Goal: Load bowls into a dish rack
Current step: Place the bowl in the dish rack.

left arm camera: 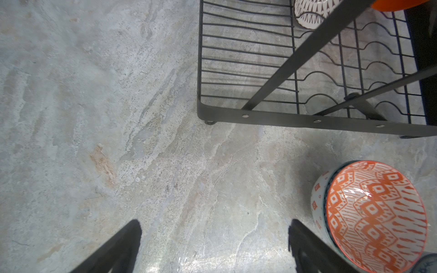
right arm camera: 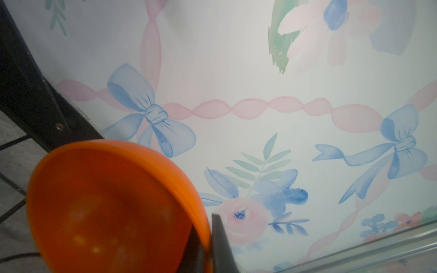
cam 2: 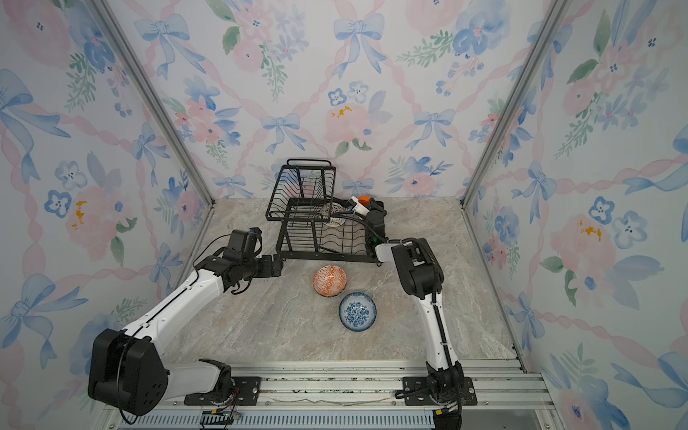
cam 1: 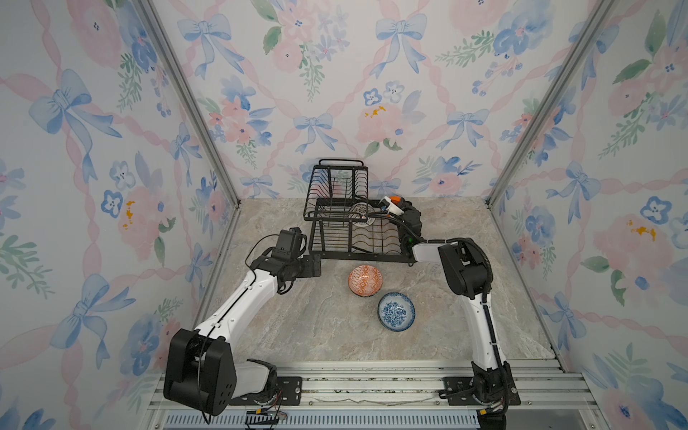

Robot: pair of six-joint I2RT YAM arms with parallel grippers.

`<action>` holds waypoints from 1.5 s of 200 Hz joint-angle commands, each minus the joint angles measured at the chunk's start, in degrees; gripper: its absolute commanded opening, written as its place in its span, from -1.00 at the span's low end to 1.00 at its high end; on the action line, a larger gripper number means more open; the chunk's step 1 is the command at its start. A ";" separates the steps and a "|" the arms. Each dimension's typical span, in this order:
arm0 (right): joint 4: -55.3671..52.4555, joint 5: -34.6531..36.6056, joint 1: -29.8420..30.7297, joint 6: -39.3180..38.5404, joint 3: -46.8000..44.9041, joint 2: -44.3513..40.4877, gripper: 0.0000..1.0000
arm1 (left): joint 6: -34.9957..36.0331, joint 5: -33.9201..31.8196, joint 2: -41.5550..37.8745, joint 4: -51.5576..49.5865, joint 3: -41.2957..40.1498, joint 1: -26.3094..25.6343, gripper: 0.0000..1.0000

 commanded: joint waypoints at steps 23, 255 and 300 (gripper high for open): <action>6.50 -0.17 -0.12 -2.59 2.52 2.23 -1.00 | 0.44 0.55 0.57 0.04 0.30 0.54 0.96; 13.94 -5.26 -1.13 -6.25 -2.98 5.27 -1.00 | 0.67 0.46 0.92 0.06 0.51 0.57 0.96; 16.31 -4.34 -1.13 -8.30 -1.95 6.47 -1.00 | 0.64 0.39 0.90 0.04 0.34 0.54 0.96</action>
